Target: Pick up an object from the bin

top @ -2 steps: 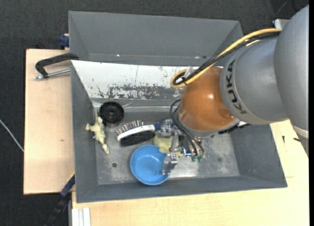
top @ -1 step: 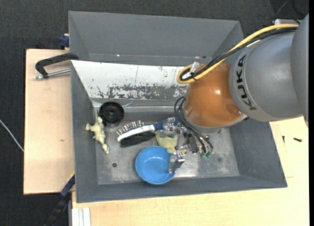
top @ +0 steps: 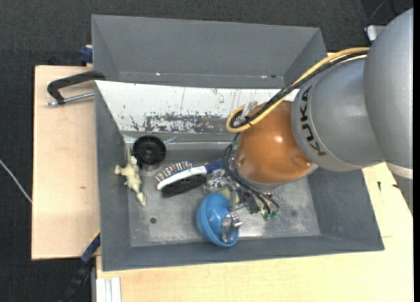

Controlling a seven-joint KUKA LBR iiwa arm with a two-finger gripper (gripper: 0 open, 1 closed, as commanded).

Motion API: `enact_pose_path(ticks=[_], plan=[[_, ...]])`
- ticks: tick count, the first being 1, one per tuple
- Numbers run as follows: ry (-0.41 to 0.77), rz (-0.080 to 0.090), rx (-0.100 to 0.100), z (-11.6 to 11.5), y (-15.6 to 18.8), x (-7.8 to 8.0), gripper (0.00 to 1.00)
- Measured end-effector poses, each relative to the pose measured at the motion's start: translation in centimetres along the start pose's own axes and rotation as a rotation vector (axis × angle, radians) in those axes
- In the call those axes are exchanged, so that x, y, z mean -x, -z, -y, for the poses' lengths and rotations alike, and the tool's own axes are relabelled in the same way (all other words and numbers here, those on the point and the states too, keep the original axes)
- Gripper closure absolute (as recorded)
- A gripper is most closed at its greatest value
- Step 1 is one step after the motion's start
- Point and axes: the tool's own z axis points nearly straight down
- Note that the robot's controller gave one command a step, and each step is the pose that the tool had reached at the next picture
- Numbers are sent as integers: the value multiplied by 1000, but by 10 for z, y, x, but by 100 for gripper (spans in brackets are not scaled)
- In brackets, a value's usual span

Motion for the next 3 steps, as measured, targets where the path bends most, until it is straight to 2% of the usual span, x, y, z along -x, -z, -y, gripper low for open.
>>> enact_pose_path(ticks=[1, 2, 3], plan=[[0, -5, -1, -1, 2, 3, 0], [-4, 18, -5, 2, 8, 10, 100], [-4, -3, -2, 2, 69, 14, 100]])
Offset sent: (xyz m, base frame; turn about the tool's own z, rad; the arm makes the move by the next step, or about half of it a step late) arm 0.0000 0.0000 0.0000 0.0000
